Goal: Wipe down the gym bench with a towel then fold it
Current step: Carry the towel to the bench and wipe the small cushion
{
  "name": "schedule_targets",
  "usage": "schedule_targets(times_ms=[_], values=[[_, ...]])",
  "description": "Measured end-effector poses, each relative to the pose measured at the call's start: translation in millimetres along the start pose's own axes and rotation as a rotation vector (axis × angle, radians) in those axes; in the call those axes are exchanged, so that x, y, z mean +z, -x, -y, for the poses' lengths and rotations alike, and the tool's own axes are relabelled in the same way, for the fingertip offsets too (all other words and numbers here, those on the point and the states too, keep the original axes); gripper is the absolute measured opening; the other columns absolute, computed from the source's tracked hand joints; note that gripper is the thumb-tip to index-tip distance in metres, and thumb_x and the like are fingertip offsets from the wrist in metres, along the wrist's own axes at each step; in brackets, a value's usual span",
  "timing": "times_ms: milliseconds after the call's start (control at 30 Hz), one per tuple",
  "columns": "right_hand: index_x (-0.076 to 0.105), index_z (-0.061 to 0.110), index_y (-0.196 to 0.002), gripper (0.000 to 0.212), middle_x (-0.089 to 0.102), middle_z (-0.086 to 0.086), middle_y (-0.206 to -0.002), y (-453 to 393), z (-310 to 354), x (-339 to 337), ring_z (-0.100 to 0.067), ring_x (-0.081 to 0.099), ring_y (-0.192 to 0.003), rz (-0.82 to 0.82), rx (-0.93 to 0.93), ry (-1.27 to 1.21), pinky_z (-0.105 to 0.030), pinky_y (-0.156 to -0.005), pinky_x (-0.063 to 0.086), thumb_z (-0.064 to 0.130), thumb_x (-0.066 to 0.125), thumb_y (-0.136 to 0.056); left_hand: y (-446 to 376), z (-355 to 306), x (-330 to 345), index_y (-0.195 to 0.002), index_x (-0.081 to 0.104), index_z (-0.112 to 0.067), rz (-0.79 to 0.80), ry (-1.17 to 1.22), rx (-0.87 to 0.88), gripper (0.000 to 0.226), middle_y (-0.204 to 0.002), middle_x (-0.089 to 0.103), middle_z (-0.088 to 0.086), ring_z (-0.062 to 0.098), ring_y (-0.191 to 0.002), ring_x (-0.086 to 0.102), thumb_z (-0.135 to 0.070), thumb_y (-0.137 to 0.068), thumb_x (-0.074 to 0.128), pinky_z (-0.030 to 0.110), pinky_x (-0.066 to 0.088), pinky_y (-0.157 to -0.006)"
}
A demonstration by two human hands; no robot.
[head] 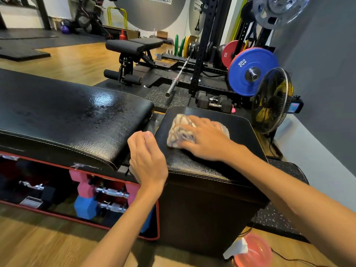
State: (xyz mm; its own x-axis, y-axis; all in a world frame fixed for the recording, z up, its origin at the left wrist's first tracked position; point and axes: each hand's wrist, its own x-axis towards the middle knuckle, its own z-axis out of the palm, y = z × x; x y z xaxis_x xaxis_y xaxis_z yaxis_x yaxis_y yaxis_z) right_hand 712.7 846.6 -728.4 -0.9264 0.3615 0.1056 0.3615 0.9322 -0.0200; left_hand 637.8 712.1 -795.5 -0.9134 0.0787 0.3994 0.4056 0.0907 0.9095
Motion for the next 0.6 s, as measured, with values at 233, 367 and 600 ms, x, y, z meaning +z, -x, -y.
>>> schedule_targets(times_ms=[233,367,600], values=[[0.038,0.029,-0.149,0.073,0.03,-0.01,-0.157,-108.7,-41.2,5.1,-0.045,0.028,-0.139,0.063,0.15,-0.041,-0.055,-0.113,0.026,0.069,0.05,-0.089,0.7,1.3,-0.3,-0.096,0.061,-0.011,-0.002,-0.021,-0.014,0.051,-0.111,0.057,0.004,0.012,-0.093,0.048,-0.043,-0.094,0.021,0.02,0.024,-0.071],[0.035,0.024,-0.151,0.079,0.027,-0.008,-0.159,-138.8,-43.8,5.8,-0.044,0.026,-0.142,0.1,0.22,-0.007,-0.061,-0.112,0.023,0.07,0.049,-0.088,2.6,-1.4,-1.7,-0.094,0.062,-0.013,-0.004,-0.009,-0.015,0.051,-0.108,0.057,0.002,0.01,-0.087,0.049,-0.044,-0.094,0.02,0.022,0.024,-0.068],[0.038,0.021,-0.15,0.074,0.034,-0.015,-0.153,-115.8,-16.4,6.5,-0.046,0.029,-0.137,0.059,0.117,0.007,-0.051,-0.112,0.026,0.066,0.049,-0.091,3.7,-6.9,-3.8,-0.106,0.056,-0.012,-0.015,0.02,-0.046,0.051,-0.11,0.056,0.004,0.01,-0.086,0.045,-0.047,-0.093,0.022,0.024,0.02,-0.067]])
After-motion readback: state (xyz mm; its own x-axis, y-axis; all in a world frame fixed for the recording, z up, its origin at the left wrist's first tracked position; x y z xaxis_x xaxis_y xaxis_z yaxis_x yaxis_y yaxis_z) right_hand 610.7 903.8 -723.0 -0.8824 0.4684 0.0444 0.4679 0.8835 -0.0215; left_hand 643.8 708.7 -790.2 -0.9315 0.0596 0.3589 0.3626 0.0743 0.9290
